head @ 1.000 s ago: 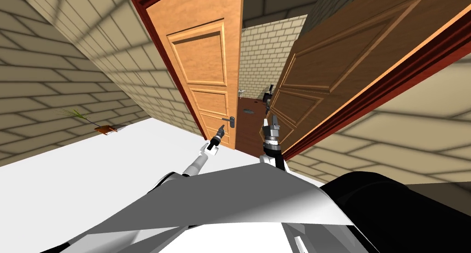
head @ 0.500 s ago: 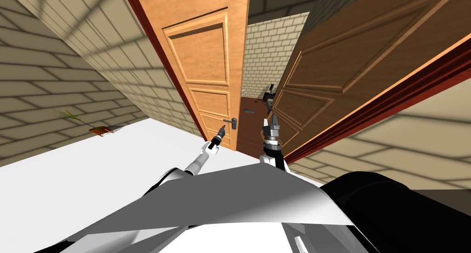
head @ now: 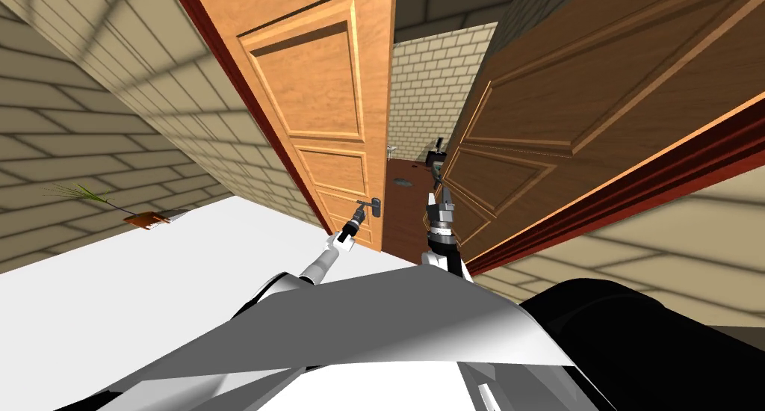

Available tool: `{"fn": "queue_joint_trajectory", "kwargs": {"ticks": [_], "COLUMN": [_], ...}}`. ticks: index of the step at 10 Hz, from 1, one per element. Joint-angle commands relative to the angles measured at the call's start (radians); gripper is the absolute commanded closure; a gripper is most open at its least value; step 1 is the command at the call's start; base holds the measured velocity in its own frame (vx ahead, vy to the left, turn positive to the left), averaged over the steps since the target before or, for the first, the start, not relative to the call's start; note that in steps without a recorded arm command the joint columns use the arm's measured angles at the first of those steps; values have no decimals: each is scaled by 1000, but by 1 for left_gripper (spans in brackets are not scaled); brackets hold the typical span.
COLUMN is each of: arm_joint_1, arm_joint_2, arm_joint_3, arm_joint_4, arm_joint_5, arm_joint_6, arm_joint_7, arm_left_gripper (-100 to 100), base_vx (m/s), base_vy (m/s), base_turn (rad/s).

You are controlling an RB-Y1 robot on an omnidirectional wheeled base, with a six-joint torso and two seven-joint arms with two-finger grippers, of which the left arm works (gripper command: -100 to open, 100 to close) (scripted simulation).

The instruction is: Push the door open

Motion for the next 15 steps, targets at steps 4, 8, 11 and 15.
{"fn": "queue_joint_trajectory", "kwargs": {"ticks": [4,8,11,15], "arm_joint_1": [-3,-3,-8,-8], "arm_joint_2": [-6,-6,-1,9], "arm_joint_3": [8,8,27,67], "arm_joint_4": [6,6,6,13], "arm_joint_5": [2,2,5,12], "arm_joint_6": [1,1,1,2], "arm_joint_7": [-5,-5,-13,-29], "arm_left_gripper": [-100,100,100,100], "base_vx": [161,-8,25,134], "base_vy": [-80,10,-26,-134], "base_turn": [-19,-8,5,33]}}
